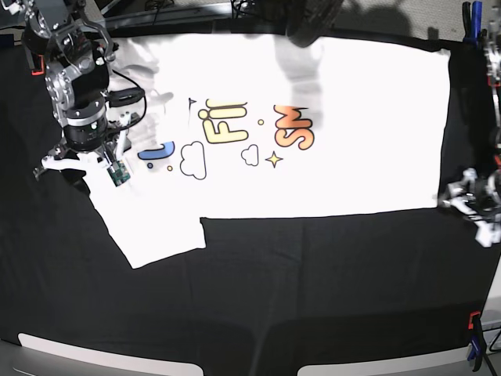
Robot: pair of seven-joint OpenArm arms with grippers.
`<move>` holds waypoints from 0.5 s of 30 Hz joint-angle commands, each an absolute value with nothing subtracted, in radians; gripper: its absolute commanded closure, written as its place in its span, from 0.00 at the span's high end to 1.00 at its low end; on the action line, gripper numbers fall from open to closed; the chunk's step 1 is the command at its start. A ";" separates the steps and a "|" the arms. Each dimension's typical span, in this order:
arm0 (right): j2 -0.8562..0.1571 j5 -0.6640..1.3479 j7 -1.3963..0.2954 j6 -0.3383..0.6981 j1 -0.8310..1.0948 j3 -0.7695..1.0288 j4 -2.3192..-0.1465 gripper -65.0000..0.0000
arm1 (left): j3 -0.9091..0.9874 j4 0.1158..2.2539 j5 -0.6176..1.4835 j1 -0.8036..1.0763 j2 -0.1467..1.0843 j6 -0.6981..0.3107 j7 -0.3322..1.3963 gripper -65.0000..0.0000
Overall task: Layout the t-shirt on the table in an organized manner, then fold the t-shirt properly
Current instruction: 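Lower the right gripper onto the shirt's side edge near the blue letter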
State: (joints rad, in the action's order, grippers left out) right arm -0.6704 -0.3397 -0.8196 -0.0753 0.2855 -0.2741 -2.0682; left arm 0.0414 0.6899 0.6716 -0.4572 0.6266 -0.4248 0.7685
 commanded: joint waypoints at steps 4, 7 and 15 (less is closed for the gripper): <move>-0.684 -0.358 -0.810 -0.086 0.278 -0.266 -2.082 0.41 | 0.046 0.701 0.702 -0.446 0.623 -0.412 0.745 0.40; -0.684 -0.358 -0.812 -0.086 0.278 -0.266 -2.082 0.41 | 0.046 0.701 0.728 -0.418 0.586 -0.421 0.772 0.40; -0.684 -0.358 -0.812 -0.086 0.278 -0.266 -2.082 0.41 | 0.046 0.700 0.799 -0.418 0.536 -0.450 0.875 0.40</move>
